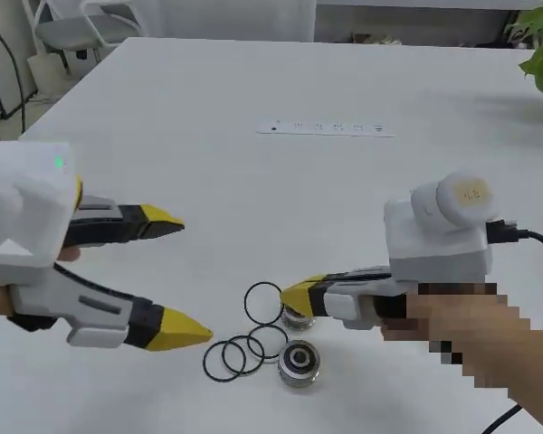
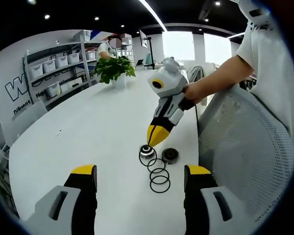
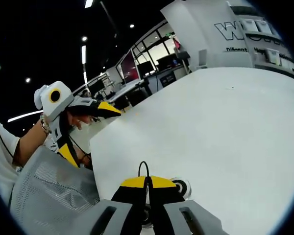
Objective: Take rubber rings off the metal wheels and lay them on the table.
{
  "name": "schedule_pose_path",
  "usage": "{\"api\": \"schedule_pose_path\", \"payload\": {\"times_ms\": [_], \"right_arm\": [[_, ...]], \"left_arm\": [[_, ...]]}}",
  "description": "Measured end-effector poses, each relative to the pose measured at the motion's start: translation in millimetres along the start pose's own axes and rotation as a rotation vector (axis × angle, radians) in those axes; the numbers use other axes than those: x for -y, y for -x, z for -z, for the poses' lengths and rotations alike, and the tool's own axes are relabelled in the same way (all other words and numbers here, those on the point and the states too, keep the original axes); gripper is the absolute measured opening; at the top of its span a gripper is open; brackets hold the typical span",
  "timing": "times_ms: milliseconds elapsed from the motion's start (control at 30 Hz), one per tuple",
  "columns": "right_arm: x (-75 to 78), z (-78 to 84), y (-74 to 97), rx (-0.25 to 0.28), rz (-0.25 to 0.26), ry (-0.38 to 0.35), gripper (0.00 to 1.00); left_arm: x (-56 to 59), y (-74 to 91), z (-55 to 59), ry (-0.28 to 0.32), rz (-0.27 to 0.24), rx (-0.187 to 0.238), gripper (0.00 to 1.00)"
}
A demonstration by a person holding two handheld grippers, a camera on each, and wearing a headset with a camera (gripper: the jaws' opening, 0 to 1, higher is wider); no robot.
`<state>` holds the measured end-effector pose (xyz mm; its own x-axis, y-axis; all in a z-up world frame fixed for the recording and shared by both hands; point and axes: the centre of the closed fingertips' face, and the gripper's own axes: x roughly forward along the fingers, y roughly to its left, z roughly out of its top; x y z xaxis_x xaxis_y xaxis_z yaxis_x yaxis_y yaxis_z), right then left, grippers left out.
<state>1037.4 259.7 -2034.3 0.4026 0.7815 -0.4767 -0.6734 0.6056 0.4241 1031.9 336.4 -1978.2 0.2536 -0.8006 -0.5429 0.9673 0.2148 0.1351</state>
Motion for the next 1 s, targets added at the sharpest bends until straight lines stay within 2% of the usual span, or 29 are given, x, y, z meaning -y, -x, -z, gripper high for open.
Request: {"api": "schedule_pose_path", "payload": {"times_ms": [67,133,233,300,367,433,567,700,800,1000], "right_arm": [[-1.5,4.8,-2.8,-0.022,-0.004,0.009,0.00],[-2.7,8.0,-4.6,-0.035,-0.012,0.007,0.00],[-3.5,14.0,-8.7,-0.059,-0.019,0.009,0.00],[-3.7,17.8,-11.1,-0.073,-0.023,0.009,0.00],[-4.1,22.0,-13.2,-0.089,-0.026,0.010,0.00],[-3.5,25.6,-14.5,-0.103,-0.028,0.008,0.00],[-1.4,31.3,-14.1,-0.125,-0.027,-0.001,0.00],[0.6,34.5,-13.0,-0.136,-0.026,-0.029,0.00],[0.6,40.0,-12.6,-0.160,-0.024,-0.026,0.00],[1.3,40.2,-13.1,-0.164,-0.022,-0.027,0.00]], "left_arm": [[-0.2,9.4,7.0,0.015,-0.031,-0.004,0.71],[1.5,16.7,12.1,0.057,-0.055,0.012,0.72],[9.1,22.2,22.1,0.092,-0.061,0.014,0.72],[13.3,24.2,30.9,0.113,-0.076,0.003,0.72],[17.0,24.4,36.7,0.148,-0.092,0.009,0.72],[22.3,23.1,41.0,0.178,-0.087,0.014,0.72],[30.6,21.8,51.2,0.198,-0.089,-0.006,0.72],[31.0,23.6,53.2,0.236,-0.106,0.006,0.72],[31.2,24.6,56.1,0.244,-0.115,-0.001,0.72],[31.1,25.7,58.4,0.259,-0.125,0.003,0.72]]}}
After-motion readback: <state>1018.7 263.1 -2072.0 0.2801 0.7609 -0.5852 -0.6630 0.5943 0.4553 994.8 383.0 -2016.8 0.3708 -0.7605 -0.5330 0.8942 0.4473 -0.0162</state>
